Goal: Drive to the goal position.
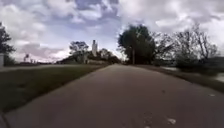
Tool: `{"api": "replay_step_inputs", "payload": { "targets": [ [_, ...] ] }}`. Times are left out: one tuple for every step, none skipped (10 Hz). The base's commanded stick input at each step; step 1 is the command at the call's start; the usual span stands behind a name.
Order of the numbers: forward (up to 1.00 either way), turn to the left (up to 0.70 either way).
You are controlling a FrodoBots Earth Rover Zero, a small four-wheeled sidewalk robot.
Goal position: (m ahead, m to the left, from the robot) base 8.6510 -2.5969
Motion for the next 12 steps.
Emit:
{"api": "replay_step_inputs", "payload": {
  "targets": [
    [0.70, 0.00],
    [0.70, 0.00],
    [0.70, 0.00],
    [0.70, 0.00],
    [0.70, 0.00],
    [0.70, 0.00],
    [0.70, 0.00],
    [0.70, 0.00],
    [0.70, 0.00],
    [0.70, 0.00],
    [0.70, 0.00],
    [0.70, 0.00]
  ]
}}
